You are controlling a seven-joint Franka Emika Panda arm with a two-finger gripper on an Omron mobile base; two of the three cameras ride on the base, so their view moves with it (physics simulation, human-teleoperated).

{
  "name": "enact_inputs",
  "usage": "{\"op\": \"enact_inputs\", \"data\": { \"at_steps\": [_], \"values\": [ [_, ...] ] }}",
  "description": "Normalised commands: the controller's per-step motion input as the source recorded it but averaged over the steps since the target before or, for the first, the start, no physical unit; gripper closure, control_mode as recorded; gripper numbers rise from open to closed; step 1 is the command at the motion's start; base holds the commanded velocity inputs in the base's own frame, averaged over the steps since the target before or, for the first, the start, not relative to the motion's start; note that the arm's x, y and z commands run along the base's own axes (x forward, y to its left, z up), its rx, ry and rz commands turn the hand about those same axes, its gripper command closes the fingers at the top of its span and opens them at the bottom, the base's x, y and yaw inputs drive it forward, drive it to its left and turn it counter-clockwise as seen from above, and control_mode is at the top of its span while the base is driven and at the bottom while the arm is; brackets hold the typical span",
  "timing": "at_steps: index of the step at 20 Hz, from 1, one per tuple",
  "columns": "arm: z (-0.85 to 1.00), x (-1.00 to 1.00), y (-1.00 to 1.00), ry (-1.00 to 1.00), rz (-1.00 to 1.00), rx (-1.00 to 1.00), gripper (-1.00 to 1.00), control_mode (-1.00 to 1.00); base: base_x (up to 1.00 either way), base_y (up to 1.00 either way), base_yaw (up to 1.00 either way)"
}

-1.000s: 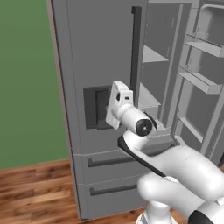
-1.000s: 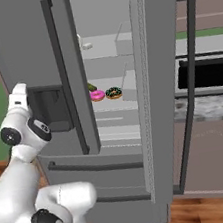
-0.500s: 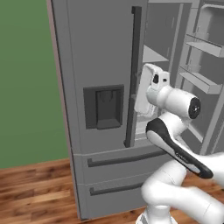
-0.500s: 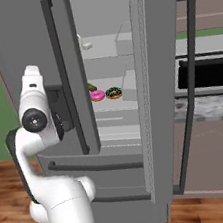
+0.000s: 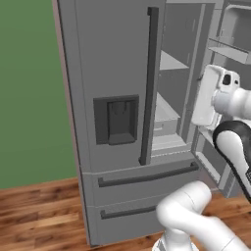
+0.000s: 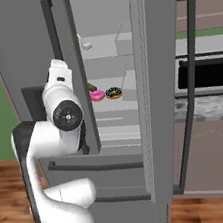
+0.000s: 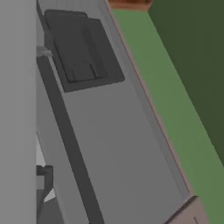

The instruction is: Place the tupperware on the second highest shelf of the fridge. Make space for the tupperware among the existing items by rearranging them on the shelves if needed. Close the fridge door when finished.

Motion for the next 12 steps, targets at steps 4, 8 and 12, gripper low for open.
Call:
{"op": "enact_inputs", "data": {
  "at_steps": [4,8,12],
  "values": [
    [-0.15,-0.68,-1.0,0.0,0.0,0.22,-1.0,-1.0,0.0,0.0,0.0],
    [-0.34,-0.68,-1.0,0.0,0.0,0.1,-1.0,-1.0,0.0,0.0,0.0],
    [-0.21,-0.59,-1.0,-0.01,-0.03,0.08,-1.0,-1.0,0.0,0.0,0.0]
  ]
}}
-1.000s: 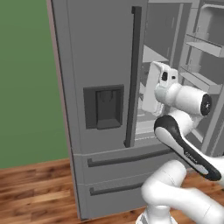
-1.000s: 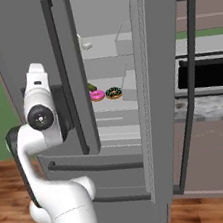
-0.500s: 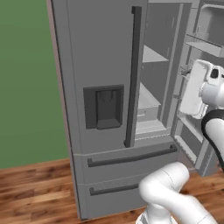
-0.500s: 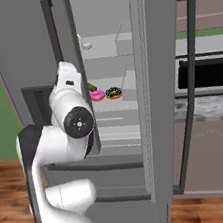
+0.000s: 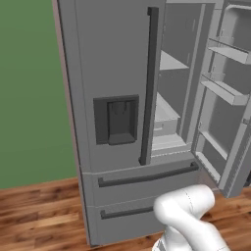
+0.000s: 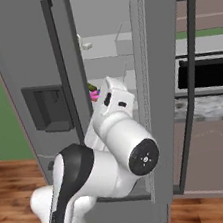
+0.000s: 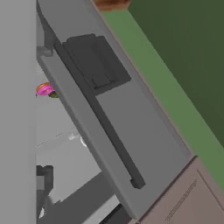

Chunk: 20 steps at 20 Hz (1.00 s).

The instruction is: Place the tupperware on the second highest shelf of the fridge. Make space for the tupperware among the existing items by rearranging them on the shelves if needed. Close the fridge door when finished.

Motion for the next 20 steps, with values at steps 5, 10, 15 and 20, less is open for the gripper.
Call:
{"op": "enact_inputs", "data": {
  "at_steps": [5,10,15,20],
  "values": [
    [-0.1,-0.39,-1.0,-0.02,-0.01,0.17,-1.0,-1.0,0.0,0.0,0.0],
    [-0.11,-0.01,-1.0,0.0,0.0,0.25,-1.0,-1.0,0.0,0.0,0.0],
    [-0.05,0.03,-0.95,0.0,0.01,0.27,-1.0,-1.0,0.0,0.0,0.0],
    [-0.09,0.16,-0.65,0.05,0.12,0.23,-1.0,-1.0,0.0,0.0,0.0]
  ]
}}
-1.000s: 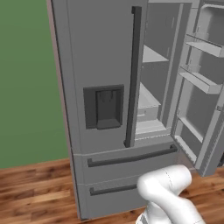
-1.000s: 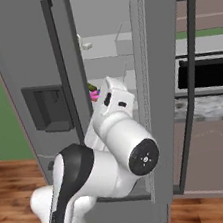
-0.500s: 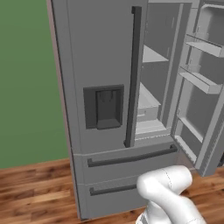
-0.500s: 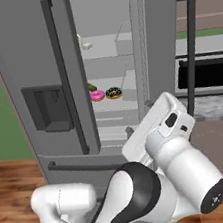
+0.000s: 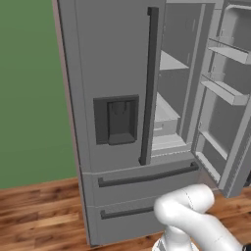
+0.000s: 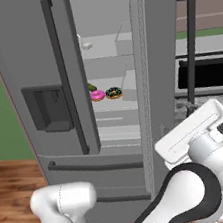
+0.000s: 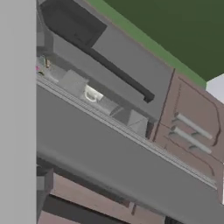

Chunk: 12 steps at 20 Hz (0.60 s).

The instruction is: Place the tupperware on the second highest shelf of the fridge. Make space for the tupperware among the existing items by rearranging them on the shelves if needed. Close the fridge door when finished.

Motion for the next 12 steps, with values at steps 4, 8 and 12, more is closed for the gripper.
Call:
{"op": "enact_inputs", "data": {
  "at_steps": [4,8,12],
  "values": [
    [-0.12,0.12,-0.54,0.07,0.2,0.17,-1.0,-1.0,0.0,0.0,0.0],
    [-0.16,0.11,-0.48,0.0,0.2,0.12,-1.0,-1.0,0.0,0.0,0.0],
    [-0.29,0.33,-0.29,0.03,0.18,0.02,-1.0,-1.0,0.0,0.0,0.0]
  ]
}}
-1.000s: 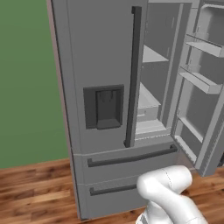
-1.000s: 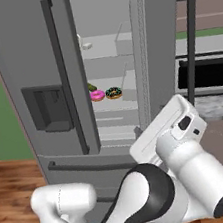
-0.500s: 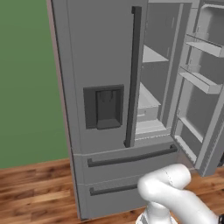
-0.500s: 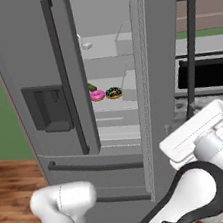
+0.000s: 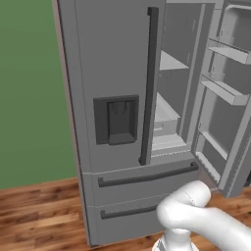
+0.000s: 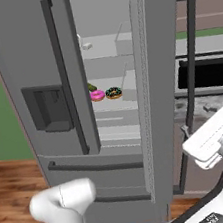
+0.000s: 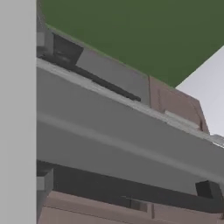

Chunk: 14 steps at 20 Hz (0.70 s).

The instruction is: Place the tupperware on the second highest shelf of the fridge. Make space for the tupperware among the existing items by rearranging them on the shelves if needed. Close the fridge door when finished.

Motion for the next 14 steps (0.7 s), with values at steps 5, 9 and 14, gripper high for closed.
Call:
{"op": "enact_inputs", "data": {
  "at_steps": [5,9,14],
  "values": [
    [-0.26,0.44,-0.32,0.04,0.19,0.02,-1.0,-1.0,0.0,0.0,0.0],
    [-0.25,0.39,-0.36,0.0,0.21,0.0,-1.0,-1.0,0.0,0.0,0.0],
    [-0.35,0.44,-0.24,0.0,0.18,0.0,-1.0,-1.0,0.0,0.0,0.0]
  ]
}}
